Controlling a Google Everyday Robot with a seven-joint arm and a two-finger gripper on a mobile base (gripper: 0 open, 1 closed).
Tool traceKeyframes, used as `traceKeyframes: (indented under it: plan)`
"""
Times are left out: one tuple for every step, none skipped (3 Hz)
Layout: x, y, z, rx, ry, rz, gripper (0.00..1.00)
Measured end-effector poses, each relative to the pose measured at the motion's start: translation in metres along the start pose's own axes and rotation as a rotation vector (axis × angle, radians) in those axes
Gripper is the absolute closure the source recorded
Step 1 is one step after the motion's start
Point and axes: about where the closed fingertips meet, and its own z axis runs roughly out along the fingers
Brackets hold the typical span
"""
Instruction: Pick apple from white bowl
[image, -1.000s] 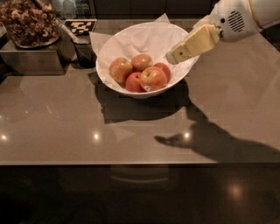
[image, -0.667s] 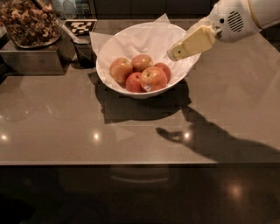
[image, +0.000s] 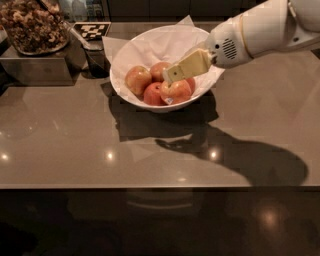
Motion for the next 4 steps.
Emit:
traceKeyframes:
  plan:
    - [-0.001, 0.002, 0.026, -0.019, -0.023, 0.017, 0.26]
    - [0.006, 0.002, 0.039, -0.008, -0.015, 0.031, 0.22]
    - [0.016, 0.0, 0.041, 0.031, 0.011, 0.039, 0.22]
    - [0.03, -0.009, 0.027, 0.123, 0.071, 0.035, 0.22]
